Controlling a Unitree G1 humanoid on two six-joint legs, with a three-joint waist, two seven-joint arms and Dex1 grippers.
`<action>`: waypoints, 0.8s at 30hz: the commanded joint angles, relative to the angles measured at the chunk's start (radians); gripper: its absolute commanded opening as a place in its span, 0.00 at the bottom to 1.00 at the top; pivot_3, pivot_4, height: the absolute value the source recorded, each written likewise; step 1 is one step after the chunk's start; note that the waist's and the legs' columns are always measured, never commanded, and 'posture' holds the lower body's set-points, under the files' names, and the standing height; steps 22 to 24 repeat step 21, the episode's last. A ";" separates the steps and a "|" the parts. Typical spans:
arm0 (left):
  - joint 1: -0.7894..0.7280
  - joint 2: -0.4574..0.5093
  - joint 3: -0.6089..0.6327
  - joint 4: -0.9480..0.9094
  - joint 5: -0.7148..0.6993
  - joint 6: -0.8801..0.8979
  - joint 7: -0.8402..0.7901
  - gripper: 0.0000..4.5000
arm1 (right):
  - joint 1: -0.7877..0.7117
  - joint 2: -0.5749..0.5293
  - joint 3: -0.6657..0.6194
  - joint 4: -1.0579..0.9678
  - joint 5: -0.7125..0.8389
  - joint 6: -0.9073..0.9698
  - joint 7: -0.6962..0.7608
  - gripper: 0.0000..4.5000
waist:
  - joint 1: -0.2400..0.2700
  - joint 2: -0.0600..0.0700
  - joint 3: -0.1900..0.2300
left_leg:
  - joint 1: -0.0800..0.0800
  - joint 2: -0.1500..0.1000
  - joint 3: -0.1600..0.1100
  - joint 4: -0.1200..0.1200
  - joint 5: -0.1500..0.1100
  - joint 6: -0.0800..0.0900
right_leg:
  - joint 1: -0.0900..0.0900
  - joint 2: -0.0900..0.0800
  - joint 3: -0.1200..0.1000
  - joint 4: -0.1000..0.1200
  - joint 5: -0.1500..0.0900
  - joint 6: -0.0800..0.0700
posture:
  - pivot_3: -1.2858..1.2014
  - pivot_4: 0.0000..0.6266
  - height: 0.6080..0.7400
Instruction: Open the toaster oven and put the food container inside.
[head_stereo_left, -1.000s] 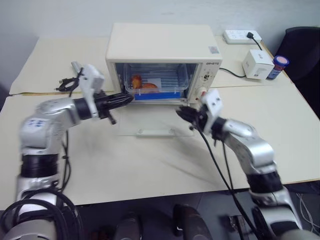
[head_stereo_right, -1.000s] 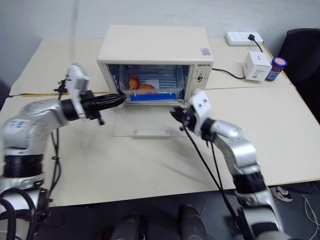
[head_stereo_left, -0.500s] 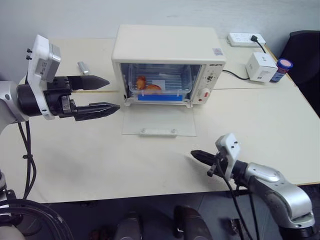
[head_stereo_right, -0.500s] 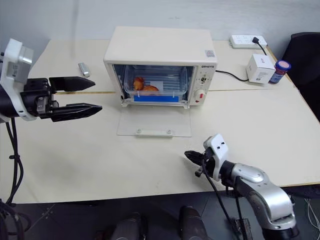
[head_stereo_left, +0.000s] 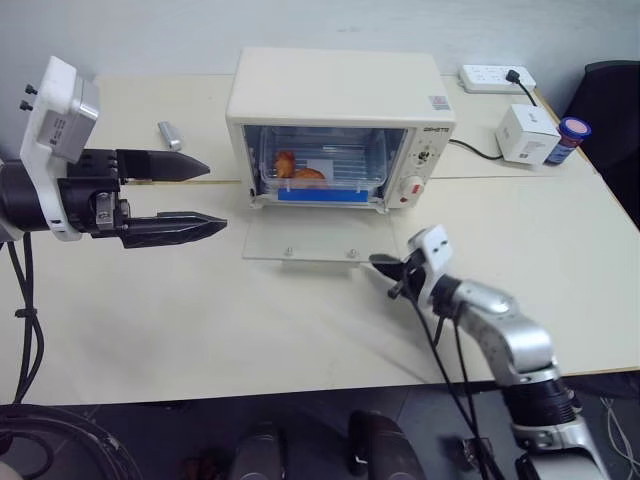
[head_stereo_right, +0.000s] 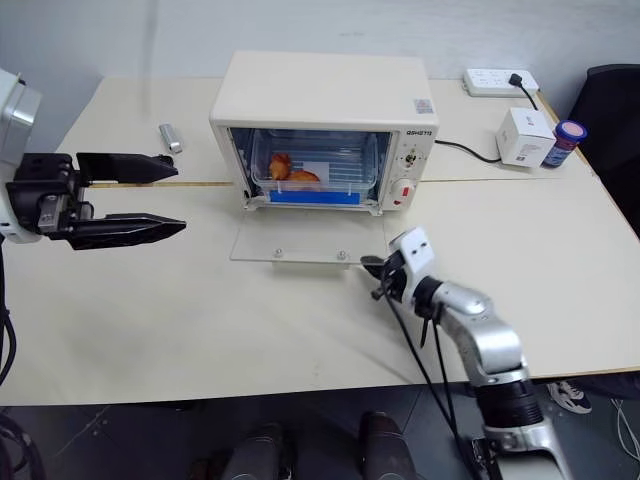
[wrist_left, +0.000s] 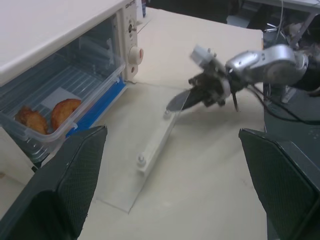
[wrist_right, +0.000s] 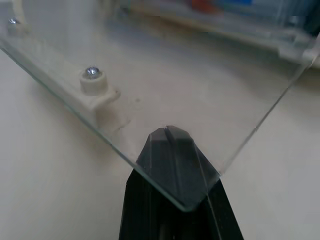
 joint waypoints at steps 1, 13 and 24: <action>0.017 0.027 0.052 0.014 0.011 -0.036 -0.009 1.00 | -0.092 -0.106 -0.159 -0.103 0.157 0.105 0.059 0.04 | 0.001 0.000 0.000 | 0.000 0.000 0.000 0.000 0.000 0.000 | 0.000 0.000 0.000 0.000 0.000 0.000 | 0.52 0.24 1.00; 0.060 0.057 0.063 0.057 0.037 -0.112 -0.047 1.00 | -0.103 -0.563 -0.330 -0.002 0.357 0.258 0.491 0.89 | -0.005 0.000 0.000 | 0.001 0.000 0.002 -0.001 -0.002 0.002 | 0.001 0.000 0.000 -0.003 0.000 0.000 | 0.52 0.24 1.00; 0.082 0.058 0.081 0.053 0.034 -0.130 -0.045 1.00 | -0.110 -0.527 -0.313 -0.016 0.357 0.229 0.474 0.99 | -0.003 0.000 0.000 | 0.001 0.001 0.003 -0.001 -0.001 0.001 | 0.000 0.000 0.001 -0.002 0.000 0.001 | 0.52 0.24 1.00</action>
